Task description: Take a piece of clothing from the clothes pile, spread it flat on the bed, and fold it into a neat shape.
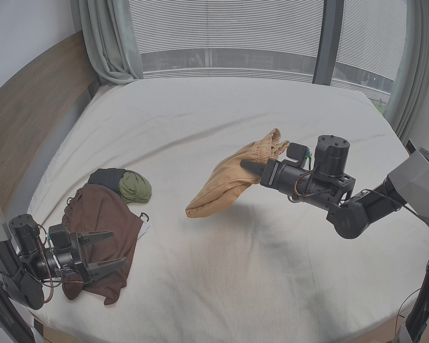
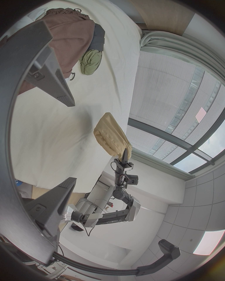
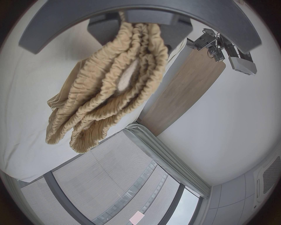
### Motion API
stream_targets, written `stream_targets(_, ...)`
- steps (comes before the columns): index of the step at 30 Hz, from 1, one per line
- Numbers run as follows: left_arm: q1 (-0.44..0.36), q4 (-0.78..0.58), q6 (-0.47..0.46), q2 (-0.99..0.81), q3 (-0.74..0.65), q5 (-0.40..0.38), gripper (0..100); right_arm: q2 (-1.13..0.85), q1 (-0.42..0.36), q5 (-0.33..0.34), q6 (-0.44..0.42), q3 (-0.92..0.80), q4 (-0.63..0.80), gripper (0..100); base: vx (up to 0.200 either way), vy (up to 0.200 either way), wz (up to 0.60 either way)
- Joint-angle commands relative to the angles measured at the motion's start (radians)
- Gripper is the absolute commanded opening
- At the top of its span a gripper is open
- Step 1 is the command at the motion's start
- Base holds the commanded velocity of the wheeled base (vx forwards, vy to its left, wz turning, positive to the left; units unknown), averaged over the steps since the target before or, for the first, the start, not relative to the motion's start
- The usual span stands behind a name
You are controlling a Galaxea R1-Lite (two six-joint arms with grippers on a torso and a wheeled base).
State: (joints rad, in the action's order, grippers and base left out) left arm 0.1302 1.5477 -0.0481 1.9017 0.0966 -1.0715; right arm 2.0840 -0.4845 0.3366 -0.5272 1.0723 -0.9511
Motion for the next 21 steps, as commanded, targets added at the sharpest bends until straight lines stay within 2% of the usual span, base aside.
stream_targets(1,0.0,0.0,-0.004,0.005,0.0,0.001,100,0.068,0.009,-0.001,0.001,0.093,0.049,0,0.0,0.0,0.0)
stream_targets(7,0.0,0.0,-0.004,0.004,0.0,-0.001,100,0.123,0.01,-0.001,0.001,0.19,0.103,0,0.0,0.0,0.0)
stream_targets(21,0.002,-0.001,-0.003,0.01,0.0,-0.001,100,0.223,0.032,0.001,0.003,0.314,0.126,0,0.0,0.0,0.0)
